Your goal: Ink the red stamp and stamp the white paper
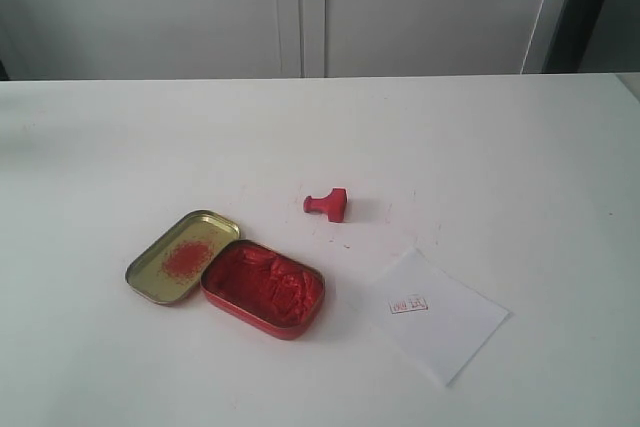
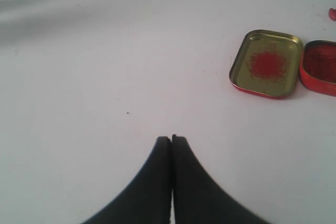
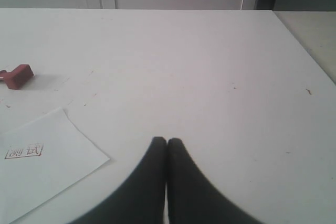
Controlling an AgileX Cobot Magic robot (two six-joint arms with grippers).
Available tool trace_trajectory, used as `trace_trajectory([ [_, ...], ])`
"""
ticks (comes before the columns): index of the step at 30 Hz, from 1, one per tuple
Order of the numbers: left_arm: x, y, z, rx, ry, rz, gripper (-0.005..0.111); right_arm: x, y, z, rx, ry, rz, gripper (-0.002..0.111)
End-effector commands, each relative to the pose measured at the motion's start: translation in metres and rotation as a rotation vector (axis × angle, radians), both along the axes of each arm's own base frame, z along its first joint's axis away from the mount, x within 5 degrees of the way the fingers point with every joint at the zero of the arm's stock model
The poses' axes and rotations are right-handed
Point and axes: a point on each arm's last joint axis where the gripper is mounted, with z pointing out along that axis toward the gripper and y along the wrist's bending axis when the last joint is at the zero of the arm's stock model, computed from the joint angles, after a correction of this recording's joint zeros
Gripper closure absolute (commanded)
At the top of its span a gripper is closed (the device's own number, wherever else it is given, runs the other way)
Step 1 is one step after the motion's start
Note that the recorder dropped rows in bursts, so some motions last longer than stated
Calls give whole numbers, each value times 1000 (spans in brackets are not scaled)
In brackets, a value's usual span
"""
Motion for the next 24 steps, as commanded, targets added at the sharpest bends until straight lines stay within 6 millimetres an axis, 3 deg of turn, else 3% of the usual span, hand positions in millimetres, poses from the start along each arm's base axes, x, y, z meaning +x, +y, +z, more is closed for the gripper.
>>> trace_trajectory([
  [1, 0, 2, -2, -34, 1, 38, 107, 0, 0, 0, -5, -13, 1, 108],
  [8, 1, 1, -3, -5, -11, 13, 107, 0, 0, 0, -5, -13, 1, 108],
  [18, 8, 0, -52, 37, 59, -18, 107, 0, 0, 0, -5, -13, 1, 108],
  [24, 9, 0, -52, 43, 41, -15, 107, 0, 0, 0, -5, -13, 1, 108],
])
